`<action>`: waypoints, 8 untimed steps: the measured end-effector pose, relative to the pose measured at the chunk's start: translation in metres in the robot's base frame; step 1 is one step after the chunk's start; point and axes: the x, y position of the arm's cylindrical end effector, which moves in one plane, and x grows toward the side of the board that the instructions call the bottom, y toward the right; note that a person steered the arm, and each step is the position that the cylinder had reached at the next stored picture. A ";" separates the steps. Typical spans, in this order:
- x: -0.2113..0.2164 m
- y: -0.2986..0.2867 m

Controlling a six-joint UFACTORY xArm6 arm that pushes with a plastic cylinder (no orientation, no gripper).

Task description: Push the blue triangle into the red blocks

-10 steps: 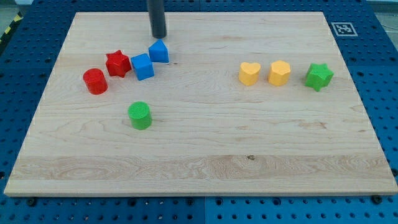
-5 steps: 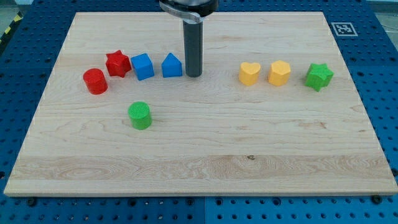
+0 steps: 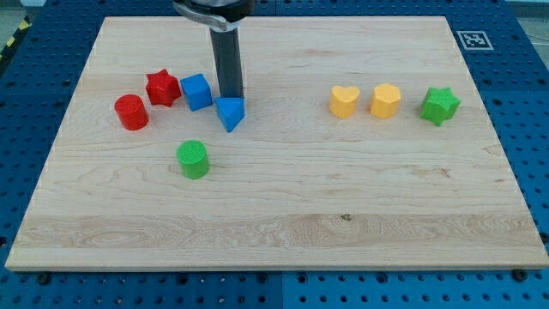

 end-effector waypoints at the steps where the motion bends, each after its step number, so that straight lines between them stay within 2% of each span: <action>1: -0.017 0.021; 2: 0.000 0.049; 3: 0.031 0.048; 5: 0.033 -0.043; 8: 0.030 -0.036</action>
